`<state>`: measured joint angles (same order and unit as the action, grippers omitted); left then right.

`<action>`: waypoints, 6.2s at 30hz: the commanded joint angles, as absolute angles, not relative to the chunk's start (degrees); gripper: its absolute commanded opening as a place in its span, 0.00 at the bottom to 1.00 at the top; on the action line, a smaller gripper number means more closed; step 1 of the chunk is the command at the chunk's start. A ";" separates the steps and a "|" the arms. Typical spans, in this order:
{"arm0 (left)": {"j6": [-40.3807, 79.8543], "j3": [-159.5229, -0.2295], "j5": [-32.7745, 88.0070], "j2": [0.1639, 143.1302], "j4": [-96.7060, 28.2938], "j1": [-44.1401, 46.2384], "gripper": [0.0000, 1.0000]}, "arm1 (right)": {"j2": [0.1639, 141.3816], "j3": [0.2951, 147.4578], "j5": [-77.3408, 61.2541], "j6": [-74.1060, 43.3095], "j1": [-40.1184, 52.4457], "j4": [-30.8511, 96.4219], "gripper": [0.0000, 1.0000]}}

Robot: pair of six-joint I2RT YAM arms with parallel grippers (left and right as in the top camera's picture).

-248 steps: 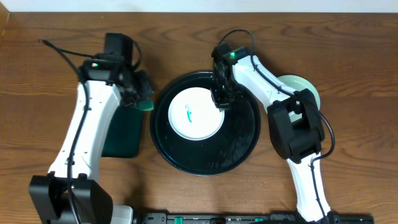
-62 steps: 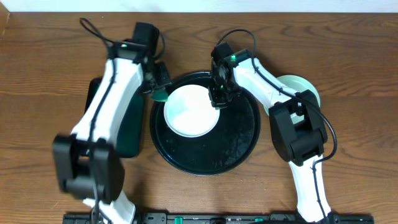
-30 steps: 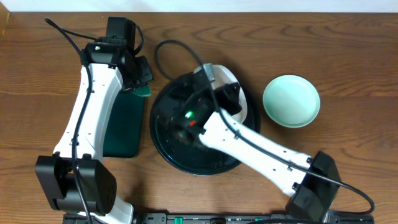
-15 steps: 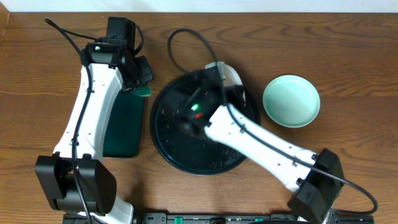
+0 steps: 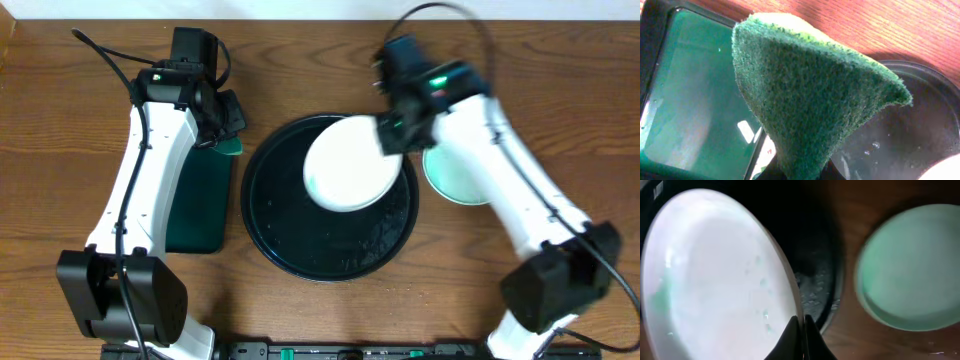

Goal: Clean dirty plates on tray and stack at the side

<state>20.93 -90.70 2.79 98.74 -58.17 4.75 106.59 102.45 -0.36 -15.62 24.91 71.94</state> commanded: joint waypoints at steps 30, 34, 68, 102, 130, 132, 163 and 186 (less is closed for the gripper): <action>14.79 -91.20 1.76 98.76 -61.41 4.67 0.07 | 101.34 84.73 -1.56 -15.25 -7.75 60.73 0.38; 13.91 -91.20 -2.22 98.76 -63.61 4.62 0.07 | 101.36 93.60 -1.74 -13.54 -6.90 66.19 0.58; 8.97 -79.57 -6.46 91.29 -50.48 -2.87 0.68 | 101.34 97.71 -3.75 -9.08 5.91 64.79 0.63; 12.14 -79.79 -6.50 79.72 -50.46 -0.51 0.73 | 72.03 100.84 0.16 2.17 6.04 68.27 0.99; 12.14 -79.75 -6.50 79.72 -50.46 -0.51 0.73 | 10.57 8.80 -6.26 7.94 2.94 3.38 0.99; 12.14 -79.75 -6.50 79.72 -50.46 -0.51 0.73 | 8.51 6.90 -6.26 7.77 2.94 2.94 0.99; 12.14 -79.75 -6.50 79.72 -50.46 -0.51 0.73 | 0.38 0.32 -6.26 6.26 3.09 3.70 0.99; 11.68 -74.59 -6.90 65.34 -42.72 -1.06 0.73 | 0.38 0.32 -6.26 6.26 3.07 3.70 0.99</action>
<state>11.81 -77.12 -6.22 72.25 -45.06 -0.38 0.82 0.51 -6.22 6.92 3.44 3.60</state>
